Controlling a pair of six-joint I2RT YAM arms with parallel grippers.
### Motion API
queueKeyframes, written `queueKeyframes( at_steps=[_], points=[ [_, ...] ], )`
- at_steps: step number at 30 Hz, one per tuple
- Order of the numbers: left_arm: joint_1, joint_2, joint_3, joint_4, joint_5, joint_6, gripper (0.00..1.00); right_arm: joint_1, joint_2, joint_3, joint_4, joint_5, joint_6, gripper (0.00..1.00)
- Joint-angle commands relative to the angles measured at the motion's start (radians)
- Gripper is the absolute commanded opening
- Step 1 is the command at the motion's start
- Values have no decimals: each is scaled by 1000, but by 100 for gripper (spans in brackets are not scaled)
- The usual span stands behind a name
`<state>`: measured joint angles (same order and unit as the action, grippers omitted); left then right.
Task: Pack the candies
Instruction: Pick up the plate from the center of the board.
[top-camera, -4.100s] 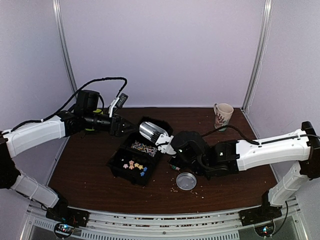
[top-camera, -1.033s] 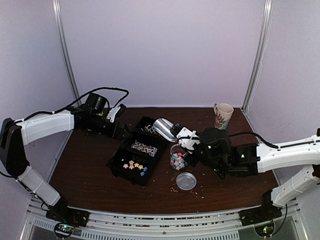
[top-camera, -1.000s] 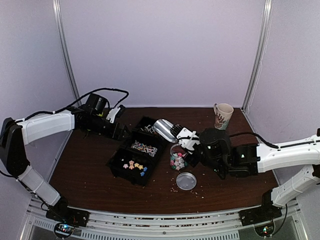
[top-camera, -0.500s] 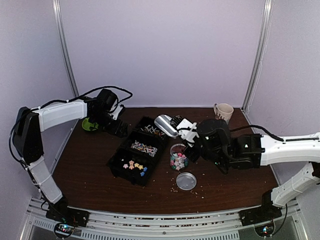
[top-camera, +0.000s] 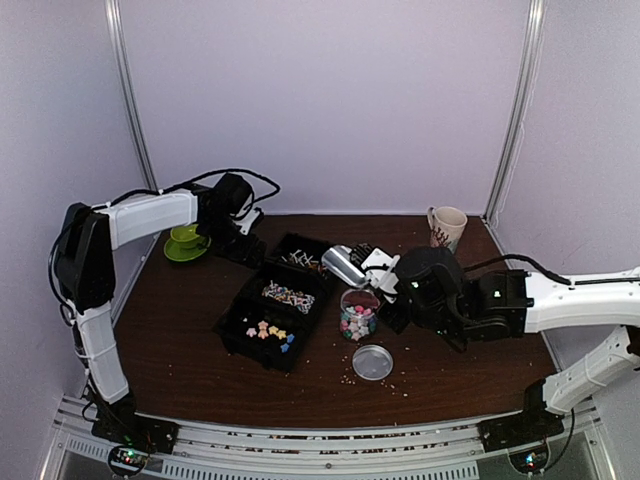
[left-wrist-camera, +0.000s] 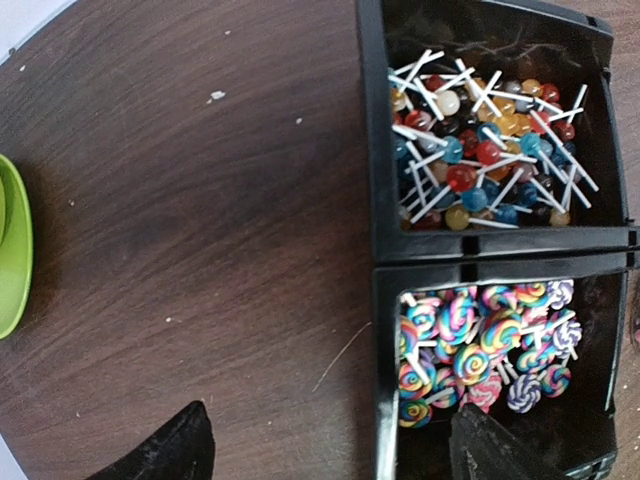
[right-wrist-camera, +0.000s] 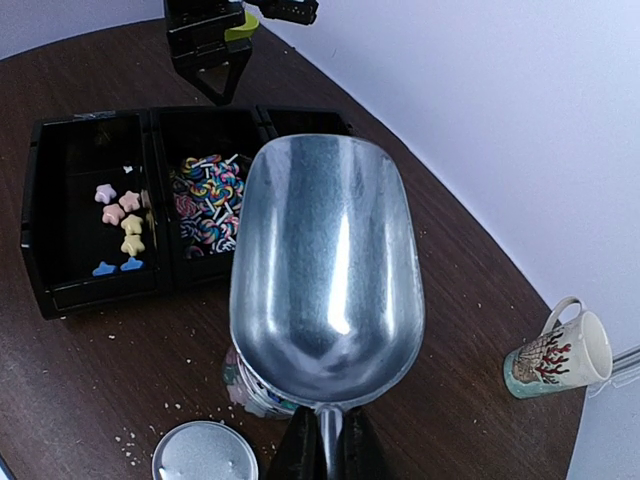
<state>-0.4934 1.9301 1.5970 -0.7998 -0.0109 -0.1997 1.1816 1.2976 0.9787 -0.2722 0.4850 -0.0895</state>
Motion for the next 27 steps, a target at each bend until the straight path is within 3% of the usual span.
queueKeyframes(
  at_steps=[1, 22, 27],
  points=[
    [-22, 54, 63, -35, 12, 15, 82, -6, -41, -25, -7, 8, 26, 0],
    [-27, 188, 87, -40, 21, 42, 56, -7, -26, -9, -33, -7, 27, 0],
    [-24, 200, 90, -39, 41, 42, 46, -8, -16, -8, -32, -16, 30, 0]
  ],
)
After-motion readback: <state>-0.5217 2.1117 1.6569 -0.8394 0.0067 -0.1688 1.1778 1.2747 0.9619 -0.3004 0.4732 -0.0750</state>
